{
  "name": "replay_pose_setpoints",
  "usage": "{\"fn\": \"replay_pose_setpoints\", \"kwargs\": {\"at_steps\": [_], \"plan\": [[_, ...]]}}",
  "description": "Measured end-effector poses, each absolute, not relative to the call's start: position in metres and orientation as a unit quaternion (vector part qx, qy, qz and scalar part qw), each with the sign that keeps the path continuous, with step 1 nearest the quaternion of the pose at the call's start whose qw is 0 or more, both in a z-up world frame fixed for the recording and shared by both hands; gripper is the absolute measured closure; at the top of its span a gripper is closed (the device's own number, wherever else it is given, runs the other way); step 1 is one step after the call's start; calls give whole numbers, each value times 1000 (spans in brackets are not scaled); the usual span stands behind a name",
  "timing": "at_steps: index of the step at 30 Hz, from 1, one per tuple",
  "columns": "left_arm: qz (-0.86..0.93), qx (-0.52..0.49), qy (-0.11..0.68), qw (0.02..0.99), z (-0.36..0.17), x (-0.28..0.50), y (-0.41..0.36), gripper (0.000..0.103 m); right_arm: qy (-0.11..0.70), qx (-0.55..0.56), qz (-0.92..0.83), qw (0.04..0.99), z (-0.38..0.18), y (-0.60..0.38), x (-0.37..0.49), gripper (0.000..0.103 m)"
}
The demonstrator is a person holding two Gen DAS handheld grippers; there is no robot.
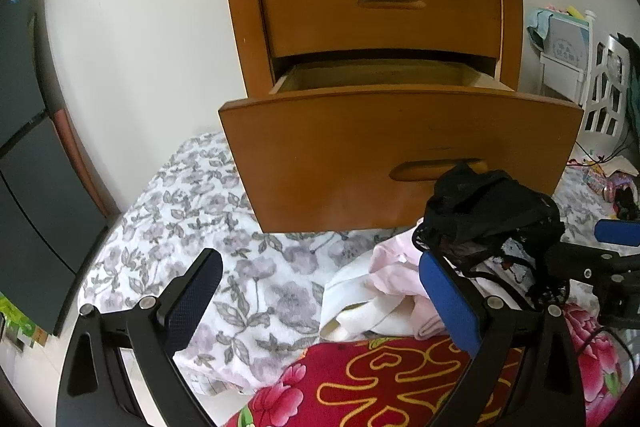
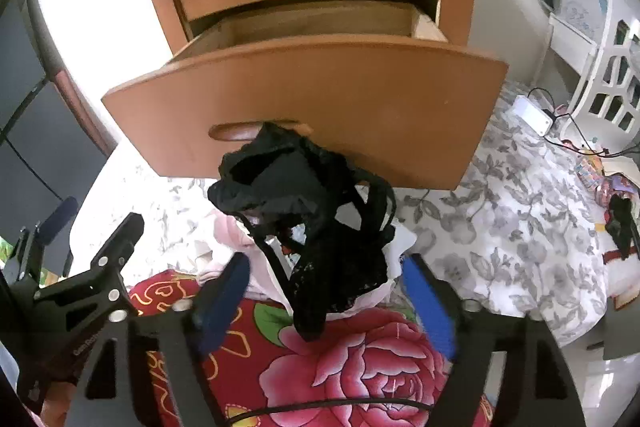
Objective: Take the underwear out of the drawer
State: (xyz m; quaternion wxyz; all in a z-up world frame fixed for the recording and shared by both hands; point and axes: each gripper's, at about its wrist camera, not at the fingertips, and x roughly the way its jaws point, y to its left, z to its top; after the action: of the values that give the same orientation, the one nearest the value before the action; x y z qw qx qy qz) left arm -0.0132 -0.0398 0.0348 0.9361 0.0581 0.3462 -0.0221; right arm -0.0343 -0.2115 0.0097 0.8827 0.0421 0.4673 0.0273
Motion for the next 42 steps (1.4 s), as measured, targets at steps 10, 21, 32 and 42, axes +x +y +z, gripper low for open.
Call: {"fn": "replay_pose_setpoints", "kwargs": {"at_steps": [10, 21, 32, 42], "plan": [[-35, 25, 365, 930, 50, -13, -35, 4, 450, 48, 14, 891, 20, -217, -42, 0], [-45, 21, 356, 933, 81, -19, -35, 0, 412, 59, -4, 909, 47, -227, -57, 0], [-26, 26, 358, 933, 98, -24, -35, 0, 387, 75, -12, 919, 72, -234, -69, 0], [4, 59, 363, 930, 99, -25, -42, 0, 374, 85, -28, 923, 81, -239, -73, 0]]}}
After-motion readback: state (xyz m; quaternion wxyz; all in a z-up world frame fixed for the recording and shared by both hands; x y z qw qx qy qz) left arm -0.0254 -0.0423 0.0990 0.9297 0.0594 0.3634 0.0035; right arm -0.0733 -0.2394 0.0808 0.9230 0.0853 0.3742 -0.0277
